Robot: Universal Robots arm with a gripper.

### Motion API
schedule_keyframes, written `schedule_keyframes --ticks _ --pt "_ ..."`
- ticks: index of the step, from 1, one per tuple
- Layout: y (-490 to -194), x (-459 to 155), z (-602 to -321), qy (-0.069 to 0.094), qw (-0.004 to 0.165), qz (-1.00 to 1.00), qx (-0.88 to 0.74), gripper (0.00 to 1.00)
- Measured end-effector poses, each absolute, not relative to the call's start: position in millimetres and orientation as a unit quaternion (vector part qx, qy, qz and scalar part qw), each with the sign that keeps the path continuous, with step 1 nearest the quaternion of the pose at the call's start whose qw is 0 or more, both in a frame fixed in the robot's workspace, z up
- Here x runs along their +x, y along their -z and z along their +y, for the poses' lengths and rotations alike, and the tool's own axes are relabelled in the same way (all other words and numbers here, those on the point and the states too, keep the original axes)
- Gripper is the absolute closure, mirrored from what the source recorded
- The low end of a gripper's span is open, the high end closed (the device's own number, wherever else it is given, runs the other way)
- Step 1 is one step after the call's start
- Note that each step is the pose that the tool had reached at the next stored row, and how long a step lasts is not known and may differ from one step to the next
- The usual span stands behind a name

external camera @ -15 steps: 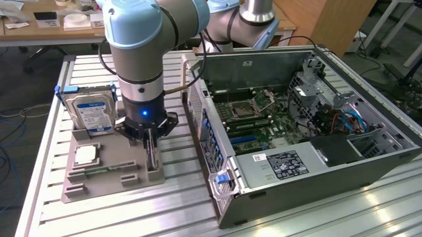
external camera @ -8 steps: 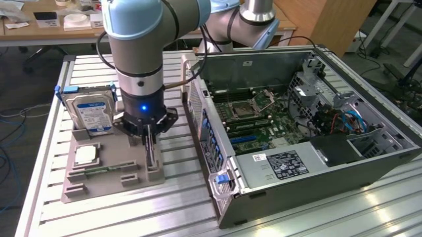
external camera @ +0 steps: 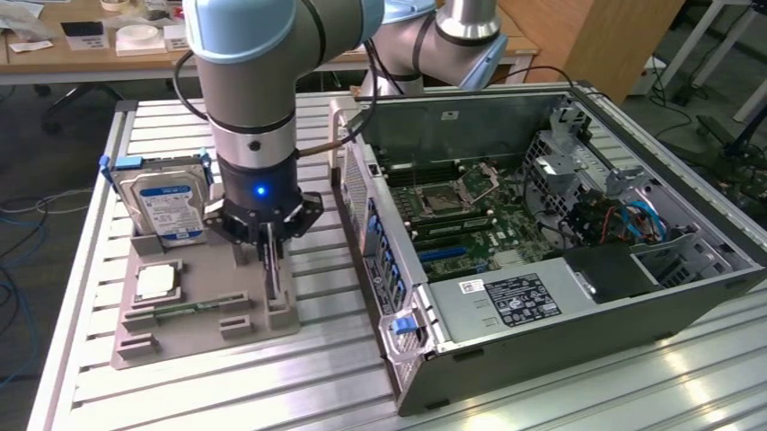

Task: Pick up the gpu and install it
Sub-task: 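Pick up the gpu and move the gpu toward the slot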

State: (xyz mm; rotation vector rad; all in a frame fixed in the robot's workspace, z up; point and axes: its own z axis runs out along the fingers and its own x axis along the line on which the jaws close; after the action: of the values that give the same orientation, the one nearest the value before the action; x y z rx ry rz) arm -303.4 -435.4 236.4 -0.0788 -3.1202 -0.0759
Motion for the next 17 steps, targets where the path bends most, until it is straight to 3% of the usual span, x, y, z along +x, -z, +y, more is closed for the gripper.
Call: schedule_keyframes --ticks 17 --pt "-267 -303 -435 0.024 0.010 -0.999 -0.025 0.72"
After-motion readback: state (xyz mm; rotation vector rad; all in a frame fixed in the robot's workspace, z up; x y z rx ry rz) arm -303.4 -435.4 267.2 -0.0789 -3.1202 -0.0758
